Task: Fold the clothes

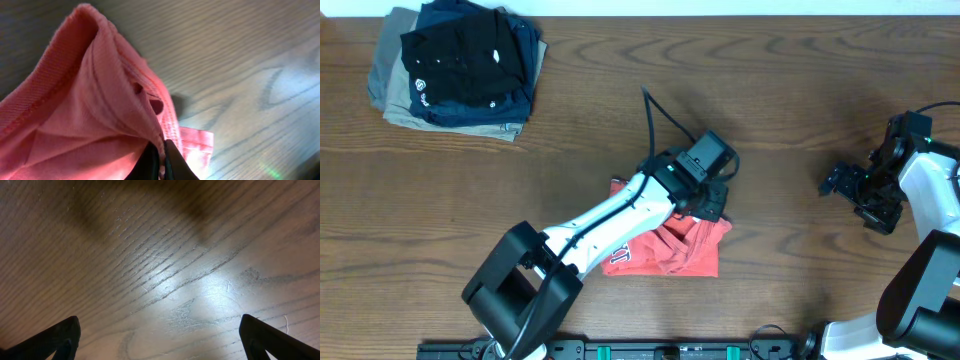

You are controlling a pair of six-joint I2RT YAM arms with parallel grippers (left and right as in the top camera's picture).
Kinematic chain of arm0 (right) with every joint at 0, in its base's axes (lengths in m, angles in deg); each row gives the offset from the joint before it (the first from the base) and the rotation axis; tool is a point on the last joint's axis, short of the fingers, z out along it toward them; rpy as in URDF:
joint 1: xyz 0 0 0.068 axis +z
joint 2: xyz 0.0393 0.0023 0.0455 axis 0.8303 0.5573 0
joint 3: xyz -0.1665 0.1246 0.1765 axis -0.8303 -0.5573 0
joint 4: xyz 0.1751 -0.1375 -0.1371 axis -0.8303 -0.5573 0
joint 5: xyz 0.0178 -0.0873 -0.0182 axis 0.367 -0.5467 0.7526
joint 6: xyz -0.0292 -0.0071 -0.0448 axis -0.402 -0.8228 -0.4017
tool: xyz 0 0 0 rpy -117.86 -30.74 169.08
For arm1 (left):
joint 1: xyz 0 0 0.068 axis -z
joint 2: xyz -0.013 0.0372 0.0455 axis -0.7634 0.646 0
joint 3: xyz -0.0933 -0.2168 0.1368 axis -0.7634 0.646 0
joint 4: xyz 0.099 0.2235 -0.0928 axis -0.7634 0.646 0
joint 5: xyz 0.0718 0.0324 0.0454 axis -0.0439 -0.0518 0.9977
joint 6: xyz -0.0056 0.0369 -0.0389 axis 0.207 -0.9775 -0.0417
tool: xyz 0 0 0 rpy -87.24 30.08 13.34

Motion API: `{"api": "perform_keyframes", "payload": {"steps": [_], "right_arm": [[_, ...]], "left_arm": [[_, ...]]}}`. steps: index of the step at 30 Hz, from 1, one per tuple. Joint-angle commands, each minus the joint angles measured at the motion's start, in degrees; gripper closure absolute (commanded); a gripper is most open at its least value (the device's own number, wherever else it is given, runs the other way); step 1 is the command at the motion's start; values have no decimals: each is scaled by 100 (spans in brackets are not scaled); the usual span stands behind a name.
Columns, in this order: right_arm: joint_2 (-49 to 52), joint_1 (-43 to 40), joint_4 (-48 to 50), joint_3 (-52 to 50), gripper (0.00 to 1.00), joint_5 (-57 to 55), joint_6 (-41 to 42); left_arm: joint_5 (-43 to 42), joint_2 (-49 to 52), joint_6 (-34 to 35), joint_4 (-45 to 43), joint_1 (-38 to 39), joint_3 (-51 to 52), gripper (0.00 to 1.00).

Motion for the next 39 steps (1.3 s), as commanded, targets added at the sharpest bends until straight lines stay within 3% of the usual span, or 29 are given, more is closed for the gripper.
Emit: {"api": "perform_keyframes", "payload": {"steps": [1, 9, 13, 20, 27, 36, 39], "right_arm": [[7, -22, -4, 81, 1, 4, -44], [7, -22, -4, 81, 1, 4, -44], [7, -22, -2, 81, 1, 4, -44], [7, -22, -2, 81, 1, 4, -44], [7, -22, -4, 81, 1, 4, -44], [7, -22, -4, 81, 1, 4, -44], [7, -22, -2, 81, 1, 4, -44]], "left_arm": [[-11, 15, 11, -92, 138, -120, 94], [-13, 376, 157, -160, 273, -120, 93], [-15, 636, 470, -216, 317, -120, 83], [-273, 625, 452, -219, 564, -138, 47], [-555, -129, 372, 173, 621, -339, 41], [-483, -1622, 114, 1294, 601, -367, 0], [-2, -1818, 116, 2184, 555, -363, 2]]}}
